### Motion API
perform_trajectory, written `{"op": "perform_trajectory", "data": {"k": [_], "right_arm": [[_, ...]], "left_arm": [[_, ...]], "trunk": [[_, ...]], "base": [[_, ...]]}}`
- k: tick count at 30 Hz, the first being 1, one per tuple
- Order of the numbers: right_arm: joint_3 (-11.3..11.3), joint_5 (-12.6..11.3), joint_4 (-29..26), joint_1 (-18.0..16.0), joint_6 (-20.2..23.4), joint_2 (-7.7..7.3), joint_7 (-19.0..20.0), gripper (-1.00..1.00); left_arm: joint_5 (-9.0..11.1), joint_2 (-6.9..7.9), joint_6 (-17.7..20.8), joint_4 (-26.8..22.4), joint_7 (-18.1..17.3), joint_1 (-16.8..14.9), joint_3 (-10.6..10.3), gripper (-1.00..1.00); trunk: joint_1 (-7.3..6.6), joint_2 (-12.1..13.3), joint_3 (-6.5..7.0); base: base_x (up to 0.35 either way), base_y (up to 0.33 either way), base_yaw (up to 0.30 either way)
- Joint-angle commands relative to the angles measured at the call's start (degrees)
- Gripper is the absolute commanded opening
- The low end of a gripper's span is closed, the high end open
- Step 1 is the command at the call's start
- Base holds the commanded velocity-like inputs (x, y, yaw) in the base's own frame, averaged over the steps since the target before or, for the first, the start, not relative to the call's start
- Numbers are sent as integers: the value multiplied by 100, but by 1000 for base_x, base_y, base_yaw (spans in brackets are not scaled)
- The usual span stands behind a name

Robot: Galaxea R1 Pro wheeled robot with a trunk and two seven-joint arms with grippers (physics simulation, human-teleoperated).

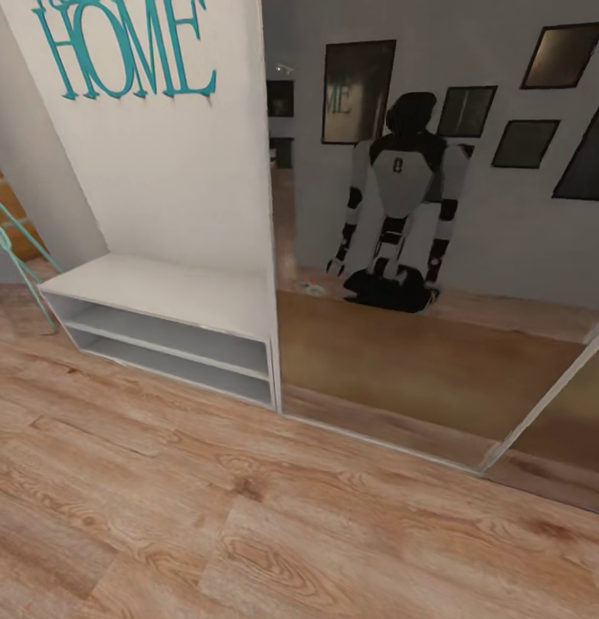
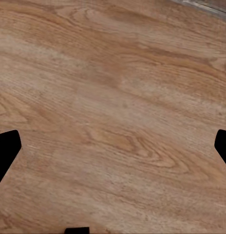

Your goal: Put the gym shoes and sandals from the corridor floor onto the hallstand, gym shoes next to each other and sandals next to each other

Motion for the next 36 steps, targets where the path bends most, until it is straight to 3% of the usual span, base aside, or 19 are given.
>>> {"op": "perform_trajectory", "data": {"k": [1,36], "right_arm": [[-7,5,2,-1,-17,1,-5,100],[1,13,4,-1,-17,1,-2,100]], "left_arm": [[12,3,-19,13,-8,-5,8,100],[21,25,-19,16,-8,-5,17,100]], "trunk": [[3,-2,-10],[3,-2,-186]], "base": [[335,0,229],[339,0,230]]}}
